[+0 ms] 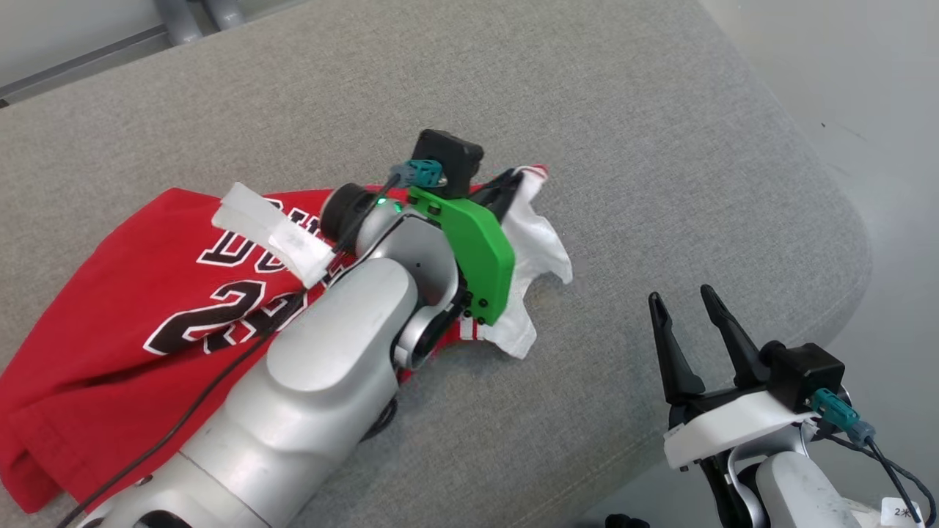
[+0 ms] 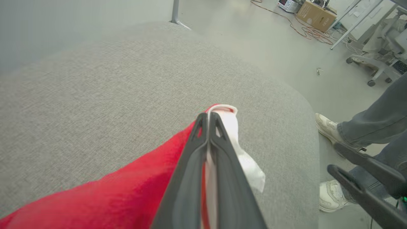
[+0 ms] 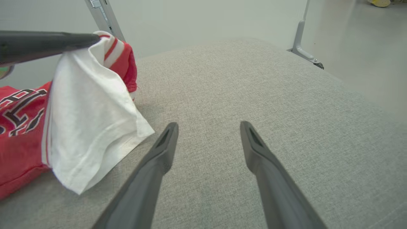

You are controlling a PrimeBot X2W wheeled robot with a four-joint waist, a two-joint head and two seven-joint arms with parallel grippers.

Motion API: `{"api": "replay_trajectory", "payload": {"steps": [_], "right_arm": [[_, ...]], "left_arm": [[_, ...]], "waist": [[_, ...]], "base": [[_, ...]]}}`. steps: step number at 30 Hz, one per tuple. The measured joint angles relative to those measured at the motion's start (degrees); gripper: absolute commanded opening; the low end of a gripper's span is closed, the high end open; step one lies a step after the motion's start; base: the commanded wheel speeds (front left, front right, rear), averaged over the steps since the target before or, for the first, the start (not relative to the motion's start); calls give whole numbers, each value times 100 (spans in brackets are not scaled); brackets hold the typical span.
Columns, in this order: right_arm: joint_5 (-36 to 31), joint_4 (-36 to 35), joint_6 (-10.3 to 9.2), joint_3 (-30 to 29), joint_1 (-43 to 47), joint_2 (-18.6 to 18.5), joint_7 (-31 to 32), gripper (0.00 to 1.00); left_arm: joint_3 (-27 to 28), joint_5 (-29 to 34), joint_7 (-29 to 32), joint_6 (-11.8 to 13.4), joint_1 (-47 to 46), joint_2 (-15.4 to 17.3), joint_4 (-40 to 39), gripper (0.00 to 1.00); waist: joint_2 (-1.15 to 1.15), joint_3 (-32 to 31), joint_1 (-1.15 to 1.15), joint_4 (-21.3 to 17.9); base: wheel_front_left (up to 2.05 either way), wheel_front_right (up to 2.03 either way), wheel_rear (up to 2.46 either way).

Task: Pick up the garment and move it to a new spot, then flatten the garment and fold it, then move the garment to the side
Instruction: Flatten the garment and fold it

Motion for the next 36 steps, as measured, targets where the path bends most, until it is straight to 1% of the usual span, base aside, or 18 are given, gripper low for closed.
{"api": "replay_trajectory", "payload": {"steps": [1, 2, 3, 4, 5, 8, 12, 15, 18, 21, 28, 33, 36], "right_arm": [[1, -4, 0, -4, 0, 0, 1, 100], [1, -3, 0, -13, 1, 0, 1, 100], [1, -3, 0, -15, 1, 1, 1, 100], [0, -3, 0, -13, -1, 2, 1, 100], [1, 3, 0, -11, -1, 1, 0, 100], [0, -1, 0, 12, -15, 1, 0, 100], [-69, -22, 0, -34, -47, 5, 1, 100], [-214, -108, 0, -118, -64, 5, 1, 100], [-487, -234, 1, -171, -58, 9, 1, 100], [-781, -412, 0, -336, -37, 5, 1, 100], [-1535, -784, 1, -749, 102, 9, 0, 100], [-1856, -804, 1, -896, 370, 8, 1, 100], [-1931, -784, 1, -999, 506, 9, 1, 100]], "left_arm": [[-7, 25, -22, -2, -18, 71, 141, 27], [-37, 66, -67, -22, -31, 133, 261, 35], [-85, 136, -115, -34, -44, 187, 379, 45], [-131, 224, -185, -75, -58, 230, 480, 77], [-165, 299, -259, -83, -77, 237, 589, 100], [-209, 371, -450, -110, -153, 216, 824, 100], [-300, 490, -647, -102, -328, 116, 943, 100], [-268, 410, -703, -124, -357, 53, 828, 100], [-175, 371, -825, -20, -336, 109, 581, 100], [-127, 420, -1040, 92, -152, 364, 237, 100], [8, 589, -1727, 553, 740, 1163, -445, 100], [76, 628, -2079, 936, 1558, 1666, -920, 100], [164, 665, -2239, 1162, 2037, 1922, -1179, 100]], "waist": [[0, 35, 0, -17], [0, 66, 0, -26], [0, 94, 0, -27], [0, 115, 0, -19], [0, 128, 0, -1], [0, 148, 0, 89], [0, 147, 0, 260], [0, 113, 0, 422], [0, 41, 0, 602], [0, -43, 0, 810], [0, -313, 0, 1349], [0, -584, 0, 1716], [0, -750, 0, 1920]], "base": [[0, 0, 0], [0, 0, 0], [0, 0, 0], [0, 0, 0], [0, 0, 0], [0, 0, 0], [0, 0, 0], [0, 0, 0], [0, 0, 0], [0, 0, 0], [0, 0, 0], [0, 0, 0], [0, 0, 0]]}}
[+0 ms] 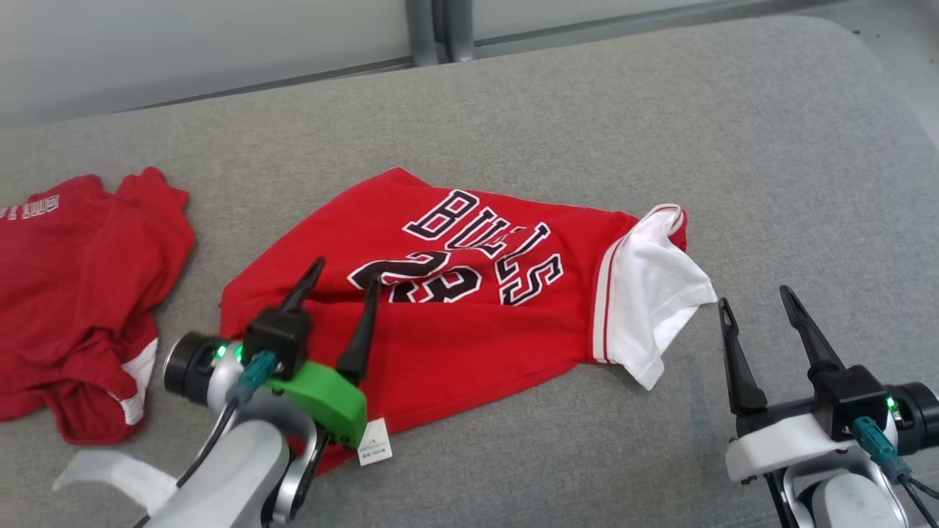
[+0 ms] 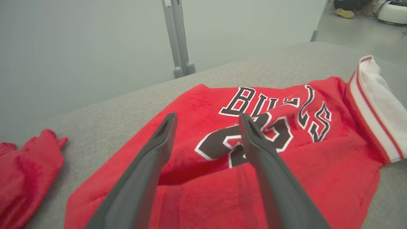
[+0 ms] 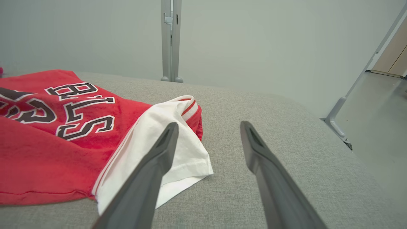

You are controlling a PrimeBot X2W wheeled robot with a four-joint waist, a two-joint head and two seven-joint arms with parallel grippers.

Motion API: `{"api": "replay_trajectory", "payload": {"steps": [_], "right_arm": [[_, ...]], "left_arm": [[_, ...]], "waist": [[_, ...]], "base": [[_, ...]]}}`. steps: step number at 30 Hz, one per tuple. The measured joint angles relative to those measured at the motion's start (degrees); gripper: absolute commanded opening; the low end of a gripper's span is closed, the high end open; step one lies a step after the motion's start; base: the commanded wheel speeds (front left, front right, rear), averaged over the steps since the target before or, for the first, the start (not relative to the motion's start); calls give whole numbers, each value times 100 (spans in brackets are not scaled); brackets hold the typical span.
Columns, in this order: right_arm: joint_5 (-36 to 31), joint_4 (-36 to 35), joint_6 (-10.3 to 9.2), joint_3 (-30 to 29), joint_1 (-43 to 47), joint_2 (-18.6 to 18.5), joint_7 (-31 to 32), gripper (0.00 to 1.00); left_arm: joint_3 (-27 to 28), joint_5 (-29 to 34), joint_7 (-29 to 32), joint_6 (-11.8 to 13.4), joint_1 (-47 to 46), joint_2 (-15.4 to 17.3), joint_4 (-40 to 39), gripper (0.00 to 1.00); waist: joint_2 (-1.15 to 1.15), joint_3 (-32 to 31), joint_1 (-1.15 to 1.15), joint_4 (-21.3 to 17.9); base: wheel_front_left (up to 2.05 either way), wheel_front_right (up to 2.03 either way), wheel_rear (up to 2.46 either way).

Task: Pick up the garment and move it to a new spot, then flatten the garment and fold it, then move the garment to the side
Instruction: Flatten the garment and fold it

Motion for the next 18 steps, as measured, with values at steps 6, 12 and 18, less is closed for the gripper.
{"api": "replay_trajectory", "payload": {"steps": [6, 12, 18], "right_arm": [[-101, 79, 0, -87, 279, -13, 0, 100], [-216, 212, 0, -198, 487, -118, -1, 100], [-242, 321, 0, -369, 698, -238, -1, 100]], "left_arm": [[236, 22, -157, 452, 855, 330, -381, 100], [888, 45, -202, 727, 1974, 539, -912, 100], [1573, 322, -208, 515, 2984, 538, -1266, 100]], "waist": [[0, -312, 0, 269], [0, -693, 0, 456], [0, -1016, 0, 565]], "base": [[0, 0, 0], [0, 0, 0], [0, 0, 0]]}}
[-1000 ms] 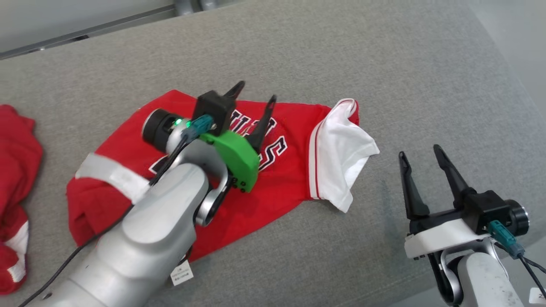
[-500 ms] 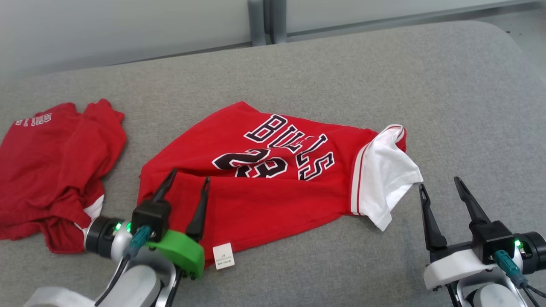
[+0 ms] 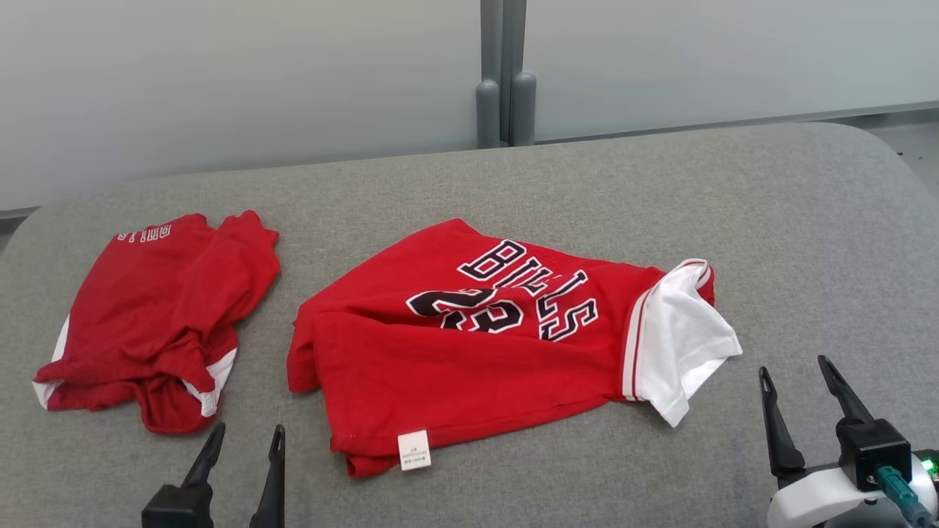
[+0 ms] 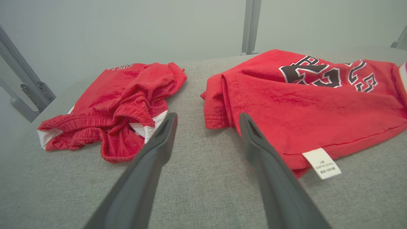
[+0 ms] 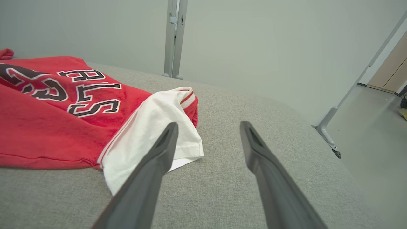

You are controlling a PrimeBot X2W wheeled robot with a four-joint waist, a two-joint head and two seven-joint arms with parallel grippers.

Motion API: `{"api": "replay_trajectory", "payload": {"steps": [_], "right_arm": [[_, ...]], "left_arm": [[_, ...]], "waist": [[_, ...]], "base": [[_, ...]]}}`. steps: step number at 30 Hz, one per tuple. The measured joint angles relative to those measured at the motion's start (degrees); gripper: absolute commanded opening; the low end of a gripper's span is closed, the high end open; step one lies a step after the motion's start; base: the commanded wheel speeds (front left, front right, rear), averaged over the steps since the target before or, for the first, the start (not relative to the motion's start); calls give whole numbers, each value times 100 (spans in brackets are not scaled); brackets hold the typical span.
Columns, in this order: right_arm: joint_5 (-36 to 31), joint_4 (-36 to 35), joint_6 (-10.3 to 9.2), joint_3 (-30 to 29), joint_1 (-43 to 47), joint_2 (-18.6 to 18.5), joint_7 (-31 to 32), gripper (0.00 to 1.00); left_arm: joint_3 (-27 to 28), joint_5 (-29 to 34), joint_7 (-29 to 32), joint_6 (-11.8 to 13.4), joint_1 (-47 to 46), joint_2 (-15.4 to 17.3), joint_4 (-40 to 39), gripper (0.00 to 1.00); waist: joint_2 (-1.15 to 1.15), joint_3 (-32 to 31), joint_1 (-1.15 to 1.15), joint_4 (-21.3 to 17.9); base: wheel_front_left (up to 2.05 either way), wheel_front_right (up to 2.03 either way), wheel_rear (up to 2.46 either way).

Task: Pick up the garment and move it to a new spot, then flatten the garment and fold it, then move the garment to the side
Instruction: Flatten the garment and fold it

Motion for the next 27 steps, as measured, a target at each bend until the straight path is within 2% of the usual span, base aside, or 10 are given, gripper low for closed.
{"api": "replay_trajectory", "payload": {"steps": [6, 13, 19, 27], "right_arm": [[12, 88, 0, -137, 53, -12, 1, 100], [46, 198, 0, -258, 53, 27, 0, 100], [54, 204, 0, -307, 53, 53, 0, 100], [75, 188, 0, -330, 42, 91, 1, 100]], "left_arm": [[734, 191, -1, -539, 634, -169, -124, 100], [1465, 488, -1, -1085, 1170, -526, -105, 100], [1978, 673, -1, -1371, 1311, -758, 12, 100], [2371, 985, -1, -1731, 1360, -1027, 127, 100]], "waist": [[0, -161, 0, 75], [0, -203, 0, 93], [0, -210, 0, 136], [0, -213, 0, 164]], "base": [[0, 0, 0], [0, 0, 0], [0, 0, 0], [0, 0, 0]]}}
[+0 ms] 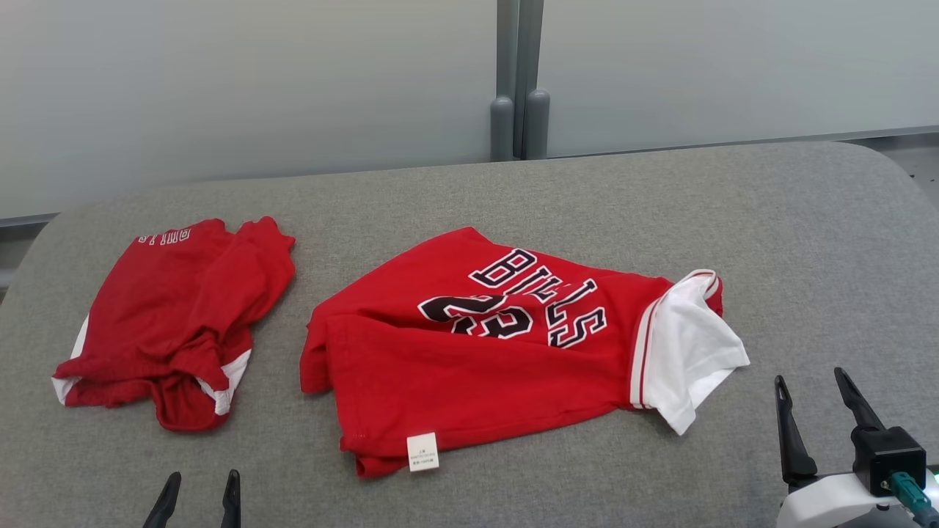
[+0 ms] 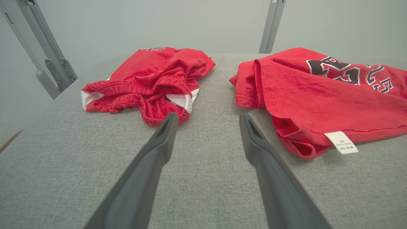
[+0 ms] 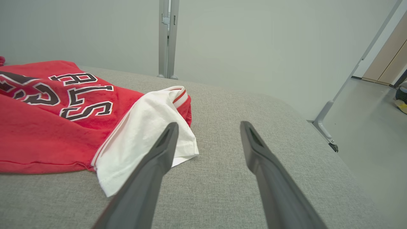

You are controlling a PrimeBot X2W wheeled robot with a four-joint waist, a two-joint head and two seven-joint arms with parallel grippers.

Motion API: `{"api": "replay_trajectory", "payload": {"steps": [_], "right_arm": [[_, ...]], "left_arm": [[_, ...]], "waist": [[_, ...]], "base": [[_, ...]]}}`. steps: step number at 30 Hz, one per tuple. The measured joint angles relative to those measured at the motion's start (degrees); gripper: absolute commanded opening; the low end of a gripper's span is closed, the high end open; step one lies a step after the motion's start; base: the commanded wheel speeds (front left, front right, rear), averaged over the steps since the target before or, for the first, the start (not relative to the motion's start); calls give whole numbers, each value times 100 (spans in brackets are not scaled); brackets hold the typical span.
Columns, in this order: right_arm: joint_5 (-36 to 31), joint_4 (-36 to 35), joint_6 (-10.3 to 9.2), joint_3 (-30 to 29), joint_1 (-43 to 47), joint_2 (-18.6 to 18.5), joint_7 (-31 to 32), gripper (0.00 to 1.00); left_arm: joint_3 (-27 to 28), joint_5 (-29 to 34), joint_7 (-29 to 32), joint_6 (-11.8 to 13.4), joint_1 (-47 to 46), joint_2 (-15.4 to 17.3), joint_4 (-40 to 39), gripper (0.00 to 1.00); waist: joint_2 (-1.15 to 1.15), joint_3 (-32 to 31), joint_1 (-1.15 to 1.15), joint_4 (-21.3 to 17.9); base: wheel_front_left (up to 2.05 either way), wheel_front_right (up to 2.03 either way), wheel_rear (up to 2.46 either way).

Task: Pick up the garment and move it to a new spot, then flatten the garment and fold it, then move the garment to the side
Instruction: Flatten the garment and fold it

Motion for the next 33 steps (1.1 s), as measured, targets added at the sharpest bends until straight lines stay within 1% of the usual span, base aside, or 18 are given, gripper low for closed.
{"api": "replay_trajectory", "payload": {"steps": [4, 11, 14, 16, 18, 24, 27, 29, 33], "right_arm": [[24, 7, 0, 20, -5, 12, -1, 100], [35, 15, 0, 22, -7, 1, 0, 100], [82, 207, 0, -12, -112, -76, -1, 100], [84, 531, 0, -11, -270, -242, 0, 100], [82, 944, 0, 137, -492, -446, 100, 100], [465, 1720, 0, 1035, -1357, -988, 1016, 100], [749, 1906, 0, 1514, -1664, -1238, 1381, 100], [950, 1965, 0, 1712, -1888, -1346, 1485, 100], [1124, 2100, 0, 2007, -2210, -1585, 1661, 100]], "left_arm": [[142, 142, 0, -129, 10, -115, 75, 100], [327, 315, 0, -281, 15, -282, 130, 100], [290, 303, 60, -327, 15, -330, 154, 100], [192, 234, 303, -368, -7, -366, 74, 100], [83, 216, 675, -372, -102, -371, -104, 100], [-133, 29, 1927, -263, -418, -437, -675, 100], [-210, -92, 2419, -187, -499, -448, -884, 100], [-247, -149, 2604, -174, -549, -449, -1001, 100], [-332, -265, 2904, -200, -614, -448, -1141, 100]], "waist": [[0, -14, 0, -8], [0, -31, 0, -8], [0, 13, 0, -14], [0, 57, 0, -16], [0, 115, 0, -14], [0, 413, 0, 17], [0, 569, 0, 41], [0, 673, 0, 56], [0, 866, 0, 89]], "base": [[0, 0, 0], [0, 0, 0], [0, 0, 0], [0, 0, 0], [0, 0, 0], [0, 0, 0], [0, 0, 0], [0, 0, 0], [0, 0, 0]]}}
